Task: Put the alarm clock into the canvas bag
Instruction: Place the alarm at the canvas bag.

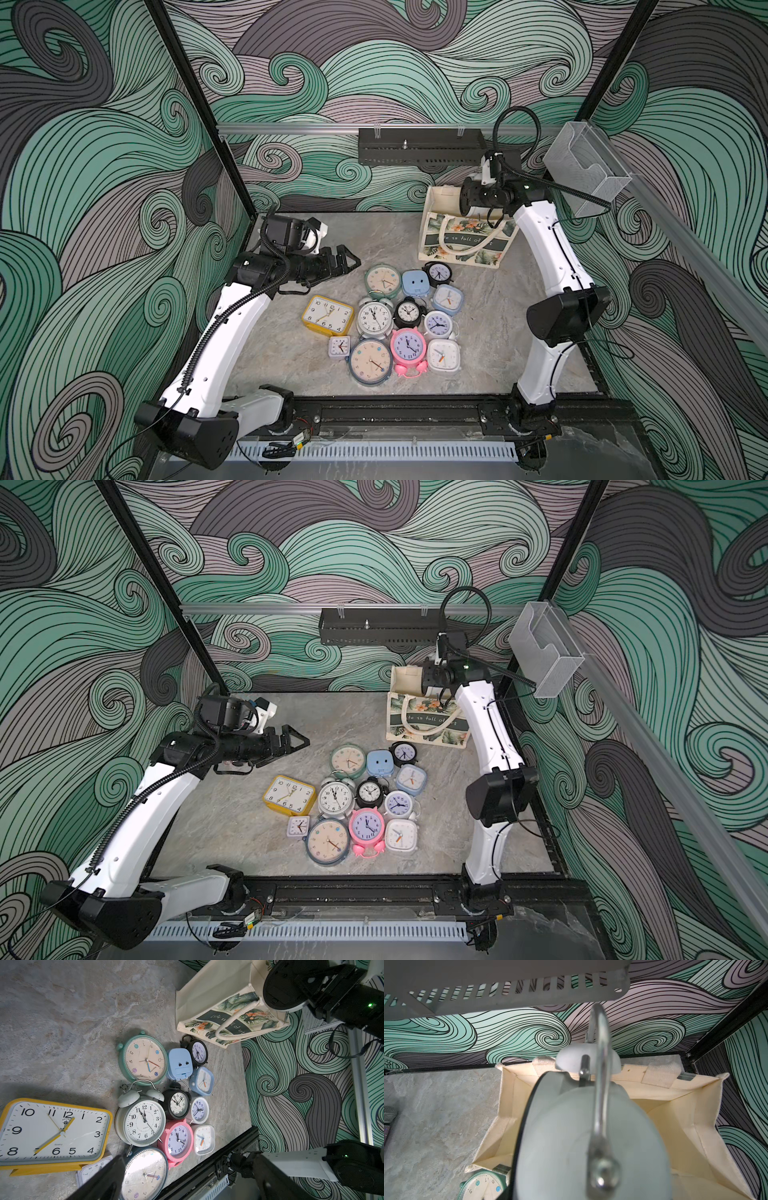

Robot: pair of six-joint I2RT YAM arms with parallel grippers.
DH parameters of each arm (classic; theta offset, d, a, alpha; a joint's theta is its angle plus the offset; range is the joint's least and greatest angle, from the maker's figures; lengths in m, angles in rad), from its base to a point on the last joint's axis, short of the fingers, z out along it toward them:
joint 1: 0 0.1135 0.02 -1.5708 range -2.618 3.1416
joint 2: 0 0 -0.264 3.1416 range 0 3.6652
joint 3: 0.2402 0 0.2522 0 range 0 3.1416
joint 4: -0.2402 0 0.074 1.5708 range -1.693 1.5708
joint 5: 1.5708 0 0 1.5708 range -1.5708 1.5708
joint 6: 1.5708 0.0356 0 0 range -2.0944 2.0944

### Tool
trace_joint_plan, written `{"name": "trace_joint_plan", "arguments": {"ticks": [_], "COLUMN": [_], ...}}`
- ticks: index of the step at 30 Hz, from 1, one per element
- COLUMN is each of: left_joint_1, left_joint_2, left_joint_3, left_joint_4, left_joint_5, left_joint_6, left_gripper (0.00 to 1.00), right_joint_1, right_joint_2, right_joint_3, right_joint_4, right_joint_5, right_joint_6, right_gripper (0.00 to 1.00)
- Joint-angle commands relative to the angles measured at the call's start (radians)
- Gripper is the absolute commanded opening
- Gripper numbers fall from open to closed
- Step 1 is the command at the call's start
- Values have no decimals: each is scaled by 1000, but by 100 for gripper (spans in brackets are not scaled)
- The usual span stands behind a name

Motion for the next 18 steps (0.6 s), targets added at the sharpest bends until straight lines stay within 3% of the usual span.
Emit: {"name": "trace_joint_plan", "arguments": {"ticks": [1,18], "left_joint_1": [-5,-5], "left_joint_2": [-14,0], "left_joint_3": [-2,-36], "left_joint_4": [12,39], "left_joint_5": [5,4], "left_joint_6": [12,4], "left_gripper": [99,99], "right_joint_1": [-25,-96], "right_joint_2": [6,177], "right_joint_3": [52,211], "right_joint_4": [29,-201], "right_joint_5": [-34,-163], "right_joint_6": [34,149], "right_gripper": [32,31]}}
